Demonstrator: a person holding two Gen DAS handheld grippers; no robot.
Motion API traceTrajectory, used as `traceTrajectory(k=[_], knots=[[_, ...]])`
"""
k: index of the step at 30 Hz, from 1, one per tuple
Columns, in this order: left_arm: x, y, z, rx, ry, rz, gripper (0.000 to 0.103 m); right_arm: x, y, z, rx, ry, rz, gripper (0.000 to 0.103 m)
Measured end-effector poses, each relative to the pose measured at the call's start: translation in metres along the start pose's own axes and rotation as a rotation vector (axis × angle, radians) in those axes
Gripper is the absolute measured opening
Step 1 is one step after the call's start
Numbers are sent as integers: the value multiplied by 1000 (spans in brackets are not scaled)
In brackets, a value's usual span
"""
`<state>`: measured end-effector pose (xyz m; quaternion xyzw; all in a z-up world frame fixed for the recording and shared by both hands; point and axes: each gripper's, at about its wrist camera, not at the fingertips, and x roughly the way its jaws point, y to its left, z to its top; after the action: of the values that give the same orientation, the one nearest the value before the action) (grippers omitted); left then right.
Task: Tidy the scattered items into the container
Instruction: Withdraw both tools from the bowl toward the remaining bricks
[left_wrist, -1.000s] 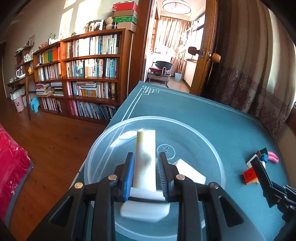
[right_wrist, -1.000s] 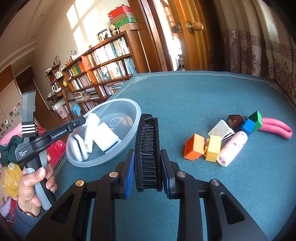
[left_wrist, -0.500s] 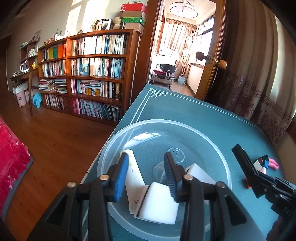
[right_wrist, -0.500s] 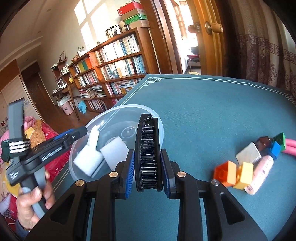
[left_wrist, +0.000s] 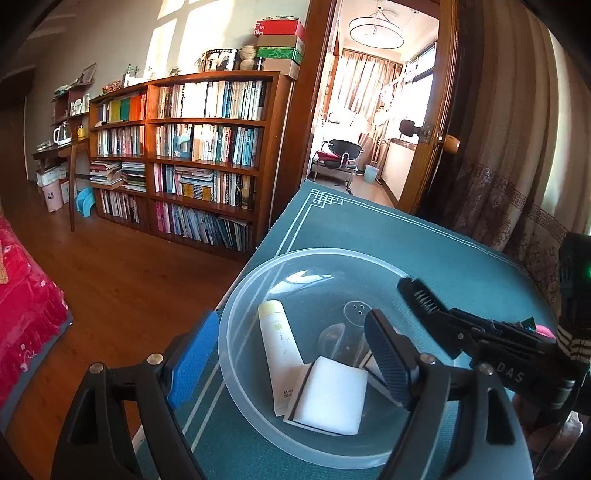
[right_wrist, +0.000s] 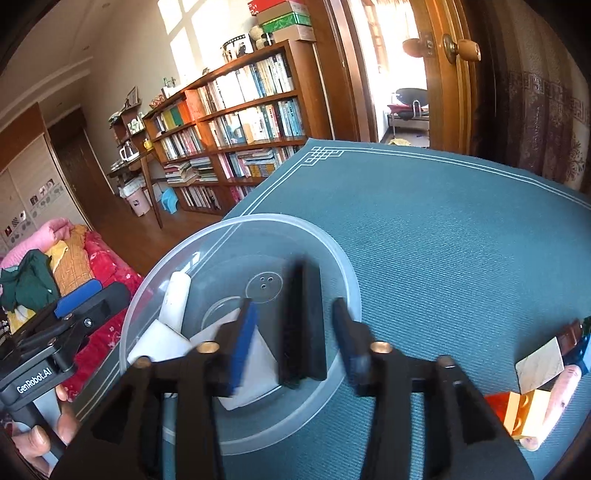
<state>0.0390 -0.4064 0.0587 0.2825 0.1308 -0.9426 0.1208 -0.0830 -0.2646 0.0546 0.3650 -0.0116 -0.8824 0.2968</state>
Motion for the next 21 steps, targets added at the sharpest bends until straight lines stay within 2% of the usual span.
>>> traceTrajectory(k=[7,14,21], knots=[[1,-1,-3,-11,12,2,85,-13,-5,-11,1,-29,-34,60],[-7,-13,-4,36,-9,38,90,-27,-14,-23,48,-34,-42,60],[-14,-28,-5,72,-14,42,90,-41,-22,-30,76,-33,-47,60]])
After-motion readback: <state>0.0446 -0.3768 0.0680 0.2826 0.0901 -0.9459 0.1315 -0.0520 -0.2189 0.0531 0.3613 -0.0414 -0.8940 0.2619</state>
